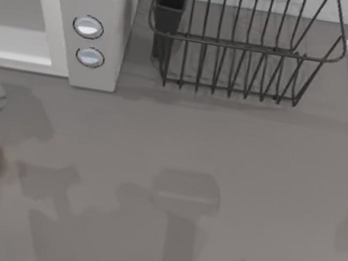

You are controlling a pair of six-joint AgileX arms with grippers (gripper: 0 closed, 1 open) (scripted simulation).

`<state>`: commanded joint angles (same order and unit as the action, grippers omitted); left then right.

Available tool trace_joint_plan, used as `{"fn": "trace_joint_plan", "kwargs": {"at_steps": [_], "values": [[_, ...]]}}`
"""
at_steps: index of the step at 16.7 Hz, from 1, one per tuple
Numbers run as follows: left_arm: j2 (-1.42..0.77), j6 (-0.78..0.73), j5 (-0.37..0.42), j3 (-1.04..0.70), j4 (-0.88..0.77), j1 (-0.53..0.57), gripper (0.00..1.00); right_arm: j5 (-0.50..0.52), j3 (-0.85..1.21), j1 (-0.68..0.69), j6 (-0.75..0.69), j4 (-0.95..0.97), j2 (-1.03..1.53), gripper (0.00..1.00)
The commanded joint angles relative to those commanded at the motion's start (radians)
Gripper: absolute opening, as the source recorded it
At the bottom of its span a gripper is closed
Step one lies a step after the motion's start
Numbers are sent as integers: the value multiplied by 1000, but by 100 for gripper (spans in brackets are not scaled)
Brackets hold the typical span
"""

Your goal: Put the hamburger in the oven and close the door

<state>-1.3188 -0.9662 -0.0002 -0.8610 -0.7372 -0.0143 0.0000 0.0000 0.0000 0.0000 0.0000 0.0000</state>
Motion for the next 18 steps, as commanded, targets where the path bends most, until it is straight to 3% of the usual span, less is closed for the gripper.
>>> {"fn": "trace_joint_plan", "kwargs": {"at_steps": [8,18], "values": [[-426,-313,2,-289,-232,-6,100,0,0,0,0,0,0,100],[-476,-326,3,-261,-172,-5,100,0,0,0,0,0,0,100]]}}
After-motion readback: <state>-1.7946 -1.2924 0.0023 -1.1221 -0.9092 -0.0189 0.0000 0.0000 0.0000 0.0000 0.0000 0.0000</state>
